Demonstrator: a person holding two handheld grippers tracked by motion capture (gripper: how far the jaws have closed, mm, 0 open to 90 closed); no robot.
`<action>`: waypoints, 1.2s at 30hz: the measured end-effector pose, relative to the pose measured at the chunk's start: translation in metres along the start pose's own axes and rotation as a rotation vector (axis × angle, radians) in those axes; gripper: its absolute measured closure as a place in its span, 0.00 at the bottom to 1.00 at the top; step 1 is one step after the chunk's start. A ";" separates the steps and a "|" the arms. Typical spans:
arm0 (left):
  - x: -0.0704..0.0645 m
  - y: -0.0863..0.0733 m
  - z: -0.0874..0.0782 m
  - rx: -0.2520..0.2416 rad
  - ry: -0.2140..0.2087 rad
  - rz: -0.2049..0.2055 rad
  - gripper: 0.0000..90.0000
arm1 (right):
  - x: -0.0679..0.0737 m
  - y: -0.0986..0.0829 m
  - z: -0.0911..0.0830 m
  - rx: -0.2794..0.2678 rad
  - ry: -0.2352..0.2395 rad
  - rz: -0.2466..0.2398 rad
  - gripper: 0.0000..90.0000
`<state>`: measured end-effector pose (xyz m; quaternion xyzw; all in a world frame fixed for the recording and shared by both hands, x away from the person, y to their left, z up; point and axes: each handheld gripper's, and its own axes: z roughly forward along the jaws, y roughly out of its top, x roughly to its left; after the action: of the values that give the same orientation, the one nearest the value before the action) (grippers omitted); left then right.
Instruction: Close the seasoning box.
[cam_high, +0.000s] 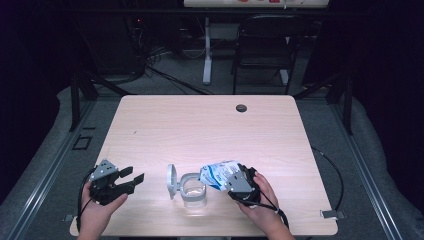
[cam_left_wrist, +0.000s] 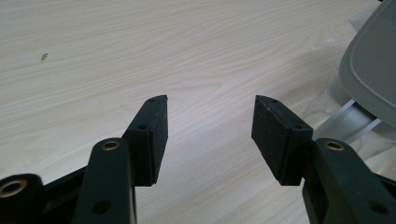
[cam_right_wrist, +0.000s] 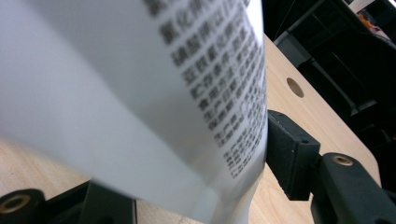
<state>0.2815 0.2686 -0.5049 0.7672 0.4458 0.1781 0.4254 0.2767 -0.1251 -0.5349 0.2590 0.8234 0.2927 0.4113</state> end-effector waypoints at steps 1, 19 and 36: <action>0.000 0.000 0.000 0.000 0.000 0.000 0.52 | 0.000 0.000 0.000 -0.001 -0.002 -0.001 0.49; 0.001 0.000 0.000 0.001 0.004 -0.001 0.52 | -0.003 0.003 -0.001 0.013 -0.032 -0.070 0.49; 0.001 0.000 0.001 -0.001 0.006 0.000 0.52 | -0.005 0.002 0.000 0.030 -0.087 -0.154 0.49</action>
<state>0.2821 0.2691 -0.5057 0.7664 0.4472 0.1804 0.4243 0.2798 -0.1264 -0.5309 0.2137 0.8267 0.2363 0.4638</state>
